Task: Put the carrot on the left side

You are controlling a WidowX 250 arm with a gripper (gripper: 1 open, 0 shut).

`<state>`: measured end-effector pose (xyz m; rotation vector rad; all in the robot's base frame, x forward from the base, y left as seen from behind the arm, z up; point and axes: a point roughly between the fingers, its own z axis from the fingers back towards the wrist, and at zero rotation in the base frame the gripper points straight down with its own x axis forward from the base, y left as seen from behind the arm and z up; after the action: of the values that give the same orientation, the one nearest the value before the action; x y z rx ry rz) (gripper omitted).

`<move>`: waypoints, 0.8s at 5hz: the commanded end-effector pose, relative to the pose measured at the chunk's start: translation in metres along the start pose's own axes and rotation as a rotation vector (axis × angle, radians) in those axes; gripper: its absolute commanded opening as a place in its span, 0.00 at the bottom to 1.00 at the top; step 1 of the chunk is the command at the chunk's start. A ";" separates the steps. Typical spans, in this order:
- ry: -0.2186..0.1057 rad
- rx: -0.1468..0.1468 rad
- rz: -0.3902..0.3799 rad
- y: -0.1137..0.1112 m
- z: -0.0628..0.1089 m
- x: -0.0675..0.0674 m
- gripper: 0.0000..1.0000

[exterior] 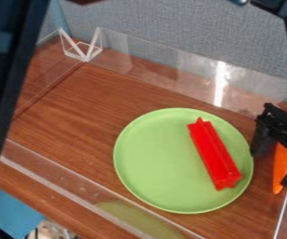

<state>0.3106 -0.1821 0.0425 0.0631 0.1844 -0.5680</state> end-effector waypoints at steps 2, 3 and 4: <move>-0.086 -0.011 -0.037 -0.006 0.035 -0.004 1.00; -0.082 -0.003 -0.092 -0.007 0.019 -0.003 1.00; -0.071 0.009 -0.146 -0.011 0.005 -0.001 1.00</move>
<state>0.3062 -0.1790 0.0359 0.0517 0.1732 -0.6910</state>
